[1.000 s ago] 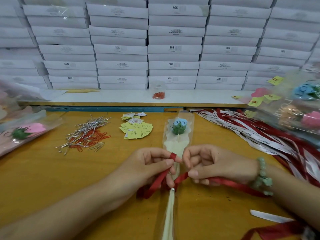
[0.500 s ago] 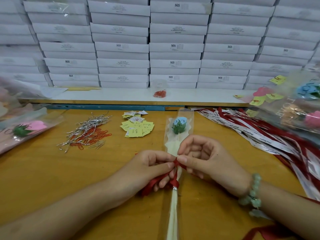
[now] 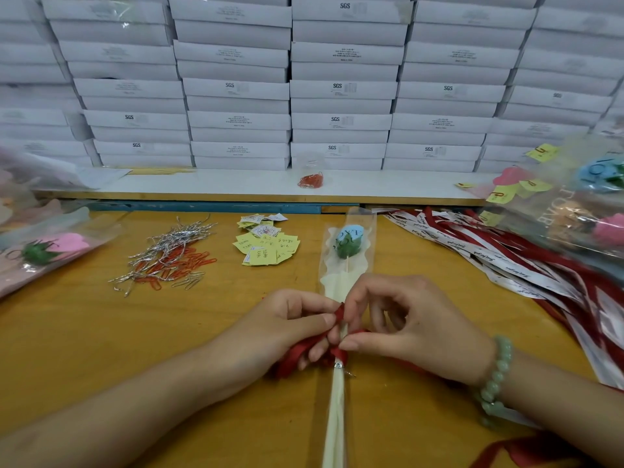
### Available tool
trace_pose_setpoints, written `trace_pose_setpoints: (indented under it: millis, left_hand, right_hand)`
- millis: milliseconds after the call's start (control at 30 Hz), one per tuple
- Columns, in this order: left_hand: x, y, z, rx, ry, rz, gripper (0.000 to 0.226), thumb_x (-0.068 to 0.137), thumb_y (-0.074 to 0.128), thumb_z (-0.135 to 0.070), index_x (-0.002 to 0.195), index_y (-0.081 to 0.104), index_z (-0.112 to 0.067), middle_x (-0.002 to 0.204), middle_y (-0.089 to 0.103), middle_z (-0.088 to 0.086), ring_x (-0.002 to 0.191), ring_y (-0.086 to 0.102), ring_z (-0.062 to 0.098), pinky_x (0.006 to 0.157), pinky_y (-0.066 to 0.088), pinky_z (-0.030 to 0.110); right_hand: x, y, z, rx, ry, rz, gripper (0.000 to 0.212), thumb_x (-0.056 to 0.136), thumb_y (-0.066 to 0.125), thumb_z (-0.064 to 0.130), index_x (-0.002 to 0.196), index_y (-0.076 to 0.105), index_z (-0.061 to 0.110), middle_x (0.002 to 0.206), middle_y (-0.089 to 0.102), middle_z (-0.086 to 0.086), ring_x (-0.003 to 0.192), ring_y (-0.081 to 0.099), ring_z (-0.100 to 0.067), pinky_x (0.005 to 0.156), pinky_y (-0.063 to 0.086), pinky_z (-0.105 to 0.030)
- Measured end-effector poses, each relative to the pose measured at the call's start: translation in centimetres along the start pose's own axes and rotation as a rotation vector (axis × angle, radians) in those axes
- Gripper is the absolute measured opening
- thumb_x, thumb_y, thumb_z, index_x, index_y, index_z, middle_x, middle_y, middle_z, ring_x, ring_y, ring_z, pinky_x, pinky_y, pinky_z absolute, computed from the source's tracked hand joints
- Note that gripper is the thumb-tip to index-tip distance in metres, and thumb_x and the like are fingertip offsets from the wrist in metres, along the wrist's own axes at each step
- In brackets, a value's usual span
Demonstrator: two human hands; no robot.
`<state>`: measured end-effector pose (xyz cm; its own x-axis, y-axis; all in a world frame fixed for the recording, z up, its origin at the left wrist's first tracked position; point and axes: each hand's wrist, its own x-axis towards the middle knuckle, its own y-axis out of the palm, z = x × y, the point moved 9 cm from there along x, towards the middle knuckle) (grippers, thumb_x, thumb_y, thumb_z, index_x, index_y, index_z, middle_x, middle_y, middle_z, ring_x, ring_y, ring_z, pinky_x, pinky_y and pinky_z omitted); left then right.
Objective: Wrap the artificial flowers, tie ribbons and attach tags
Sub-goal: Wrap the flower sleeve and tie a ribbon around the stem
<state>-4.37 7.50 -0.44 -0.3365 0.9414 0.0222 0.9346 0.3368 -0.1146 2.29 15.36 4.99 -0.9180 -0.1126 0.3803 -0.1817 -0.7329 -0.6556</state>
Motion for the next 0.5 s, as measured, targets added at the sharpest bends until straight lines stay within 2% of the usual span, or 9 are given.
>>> trace_pose_setpoints:
  millis: [100,167,233,333,433,500]
  left_hand:
    - [0.0,0.0,0.1,-0.014,-0.002,-0.002,0.027,0.098,0.054,-0.022,0.096,0.064,0.003,0.057,0.054,0.000,0.047,0.046,0.005,0.047,0.041,0.014]
    - [0.0,-0.1,0.1,0.003,0.000,-0.006,0.027,0.098,0.055,-0.022,0.098,0.065,0.003,0.056,0.054,-0.002,0.046,0.046,0.004,0.047,0.042,0.013]
    - [-0.1,0.0,-0.1,0.017,0.011,-0.007,0.025,0.100,0.054,-0.021,0.097,0.067,0.000,0.059,0.055,-0.003,0.047,0.046,0.003,0.047,0.041,0.013]
    - [-0.2,0.4,-0.7,0.015,0.033,0.002,0.022,0.099,0.053,-0.021,0.097,0.072,-0.009,0.067,0.055,-0.001,0.048,0.044,0.003,0.046,0.039,0.012]
    - [-0.3,0.5,-0.8,-0.010,0.033,-0.003,0.023,0.097,0.054,-0.019,0.084,0.073,-0.024,0.061,0.057,-0.006,0.045,0.047,0.001,0.044,0.038,0.011]
    - [-0.3,0.4,-0.7,-0.020,0.018,-0.015,0.025,0.098,0.053,-0.013,0.083,0.071,-0.019,0.060,0.059,-0.004,0.044,0.051,0.002,0.042,0.039,0.012]
  right_hand:
    - [0.1,0.6,-0.4,0.127,0.046,0.049,0.021,0.076,0.081,0.023,0.084,0.063,0.019,0.071,0.070,0.004,0.056,0.058,-0.002,0.055,0.042,-0.009]
    - [0.3,0.7,-1.0,0.319,0.142,0.044,0.021,0.075,0.081,0.020,0.082,0.061,0.020,0.067,0.068,-0.003,0.055,0.058,-0.009,0.050,0.044,-0.015]
    - [0.4,0.7,-1.6,0.482,0.219,0.034,0.019,0.075,0.079,0.019,0.080,0.062,0.022,0.066,0.066,-0.002,0.052,0.058,-0.010,0.044,0.043,-0.020]
    - [0.4,0.7,-1.5,0.663,0.256,0.016,0.015,0.074,0.076,0.023,0.082,0.064,0.021,0.070,0.067,-0.003,0.054,0.063,-0.010,0.036,0.038,-0.017]
    - [0.3,0.9,-1.4,0.793,0.289,-0.010,0.020,0.074,0.074,0.026,0.088,0.065,0.015,0.079,0.071,-0.012,0.062,0.069,-0.010,0.033,0.035,-0.013]
    - [0.1,1.1,-1.8,0.878,0.334,-0.038,0.021,0.076,0.071,0.029,0.090,0.067,0.014,0.090,0.072,-0.017,0.072,0.073,-0.015,0.032,0.032,-0.012]
